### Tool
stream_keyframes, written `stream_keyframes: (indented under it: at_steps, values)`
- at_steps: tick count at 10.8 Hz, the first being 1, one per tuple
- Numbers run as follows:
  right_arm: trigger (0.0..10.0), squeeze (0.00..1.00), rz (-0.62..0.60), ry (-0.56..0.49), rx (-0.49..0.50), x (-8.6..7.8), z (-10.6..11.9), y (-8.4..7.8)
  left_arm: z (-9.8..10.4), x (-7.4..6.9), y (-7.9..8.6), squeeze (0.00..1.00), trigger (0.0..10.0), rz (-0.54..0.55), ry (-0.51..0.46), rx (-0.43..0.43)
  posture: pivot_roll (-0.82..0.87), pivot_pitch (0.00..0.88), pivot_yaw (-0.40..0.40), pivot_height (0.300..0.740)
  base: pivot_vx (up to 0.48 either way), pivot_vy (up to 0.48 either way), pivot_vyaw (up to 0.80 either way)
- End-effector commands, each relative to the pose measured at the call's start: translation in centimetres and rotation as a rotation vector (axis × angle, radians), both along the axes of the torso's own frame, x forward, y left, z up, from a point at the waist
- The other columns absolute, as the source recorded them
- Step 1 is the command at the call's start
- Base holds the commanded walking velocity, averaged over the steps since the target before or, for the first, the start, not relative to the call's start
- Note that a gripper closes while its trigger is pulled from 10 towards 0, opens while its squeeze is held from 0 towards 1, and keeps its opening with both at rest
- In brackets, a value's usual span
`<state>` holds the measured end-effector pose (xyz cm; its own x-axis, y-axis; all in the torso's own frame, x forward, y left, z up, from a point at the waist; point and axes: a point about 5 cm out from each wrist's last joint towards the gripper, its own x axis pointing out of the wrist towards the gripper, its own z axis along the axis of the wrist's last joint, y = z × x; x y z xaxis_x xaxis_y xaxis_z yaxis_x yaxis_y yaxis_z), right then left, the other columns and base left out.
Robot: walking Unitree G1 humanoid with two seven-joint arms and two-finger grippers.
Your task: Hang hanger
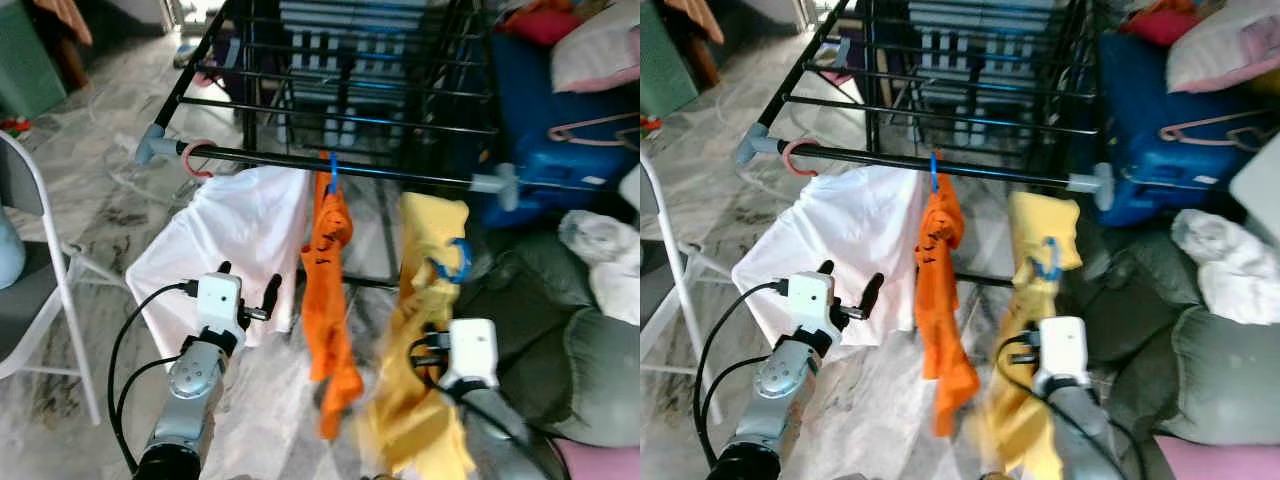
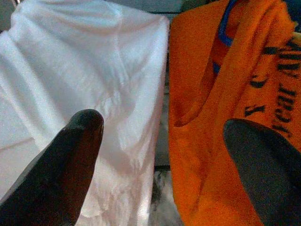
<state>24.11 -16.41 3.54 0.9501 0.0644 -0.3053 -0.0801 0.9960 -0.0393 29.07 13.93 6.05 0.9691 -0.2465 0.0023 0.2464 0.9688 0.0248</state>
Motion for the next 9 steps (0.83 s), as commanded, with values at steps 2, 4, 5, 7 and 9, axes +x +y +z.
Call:
stream_keyframes:
  at_steps: [2, 4, 5, 7, 9]
  values:
    - [10.0, 0.00, 0.017, -0.065, -0.007, -0.2, 0.9, 0.3, -0.7, -0.5, 0.3, 0.00, 10.0, 0.004, 0.029, 0.014, -0.14, 0.116, 0.005, 0.740, 0.000, 0.000, 0.00]
    - [10.0, 0.00, 0.054, -0.148, -0.024, 1.4, 2.8, 0.7, -0.8, -0.6, 0.6, 0.00, 10.0, 0.009, 0.035, 0.025, -0.13, 0.113, 0.003, 0.740, 0.000, 0.000, 0.00]
    - [10.0, 0.00, 0.058, -0.175, -0.011, 2.6, 3.8, 0.7, -0.8, -0.7, 0.7, 0.00, 10.0, 0.009, 0.036, 0.028, -0.11, 0.115, 0.005, 0.740, 0.000, 0.000, 0.00]
    - [10.0, 0.00, 0.064, -0.200, 0.025, 4.8, 5.3, 0.8, -0.7, -0.8, 1.0, 0.00, 10.0, 0.013, 0.033, 0.039, -0.10, 0.119, 0.011, 0.740, 0.000, 0.000, 0.00]
    - [10.0, 0.00, 0.089, -0.194, 0.027, 6.5, 5.9, 1.2, -0.6, -1.0, 1.5, 0.00, 10.0, 0.021, 0.030, 0.047, -0.07, 0.126, 0.022, 0.740, 0.000, 0.000, 0.00]
